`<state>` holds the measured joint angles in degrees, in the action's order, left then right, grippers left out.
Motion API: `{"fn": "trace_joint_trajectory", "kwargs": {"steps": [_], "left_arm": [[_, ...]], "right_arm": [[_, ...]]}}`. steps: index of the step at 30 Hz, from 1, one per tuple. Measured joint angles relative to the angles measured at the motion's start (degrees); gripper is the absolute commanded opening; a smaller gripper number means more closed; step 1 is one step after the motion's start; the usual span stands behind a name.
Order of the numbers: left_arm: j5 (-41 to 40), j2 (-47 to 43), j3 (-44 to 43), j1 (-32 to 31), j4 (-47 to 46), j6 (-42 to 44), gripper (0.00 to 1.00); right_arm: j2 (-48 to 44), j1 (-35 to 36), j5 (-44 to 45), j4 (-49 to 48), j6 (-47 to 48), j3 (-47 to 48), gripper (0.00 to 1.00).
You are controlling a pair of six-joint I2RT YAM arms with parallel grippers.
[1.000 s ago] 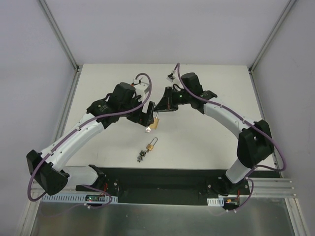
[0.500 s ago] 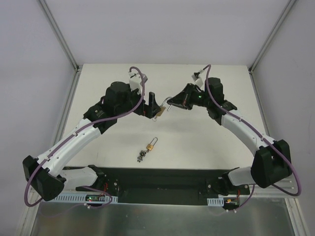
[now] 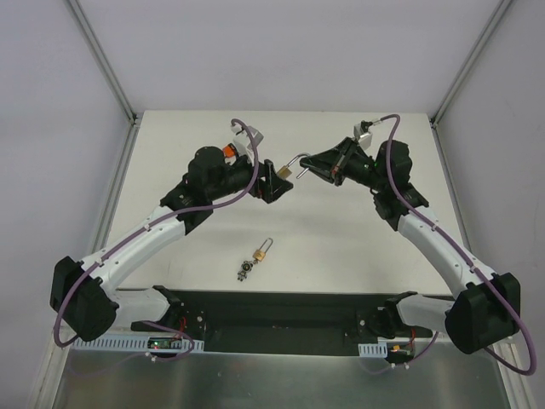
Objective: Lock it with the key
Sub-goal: Pick up the lock from the center of the board, then lock the lock.
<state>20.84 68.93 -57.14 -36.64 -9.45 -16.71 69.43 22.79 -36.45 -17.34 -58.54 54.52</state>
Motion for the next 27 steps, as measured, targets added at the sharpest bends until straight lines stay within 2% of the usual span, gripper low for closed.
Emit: {"fn": "trace_joint_trajectory", "kwargs": {"steps": [5,9,10,11,16,19,21,22,23,27], "left_arm": [[1.1,3.2,0.3,0.0,-3.4,-1.5,0.64],[1.1,3.8,0.9,0.0,-5.2,-3.1,0.30],[1.0,3.8,1.0,0.0,-5.8,-3.2,0.09],[1.2,3.8,1.0,0.0,-6.5,-3.6,0.01],[3.2,3.7,1.1,-0.1,-8.2,-3.5,0.00],[3.2,3.2,1.1,0.0,-8.1,-3.5,0.00],[3.0,2.5,1.1,-0.1,-6.9,-3.4,0.00],[2.9,2.0,1.1,-0.1,-5.9,-3.3,0.00],[2.5,1.5,1.1,-0.1,-4.7,-3.1,0.00],[1.4,-0.6,0.7,0.0,3.2,-1.0,0.00]], "right_arm": [[-0.6,0.0,0.0,-1.1,-1.9,0.0,0.01],[-0.6,0.0,0.0,-1.2,-2.6,0.0,0.01],[-0.6,0.0,0.0,-1.2,-2.8,0.0,0.01],[-0.6,0.0,0.0,-1.3,-2.9,0.0,0.01],[-1.1,-0.4,0.3,-1.5,-3.8,0.0,0.01],[-1.2,-0.4,0.0,-1.5,-3.5,0.0,0.09],[-1.2,-0.4,-0.5,-0.9,-2.4,0.0,0.36],[-1.2,-0.4,-0.9,-0.4,-1.9,0.0,0.43],[-1.4,-0.4,-1.2,0.1,-0.8,0.0,0.55],[-3.2,-0.5,-1.7,3.2,4.3,0.0,0.72]]}}
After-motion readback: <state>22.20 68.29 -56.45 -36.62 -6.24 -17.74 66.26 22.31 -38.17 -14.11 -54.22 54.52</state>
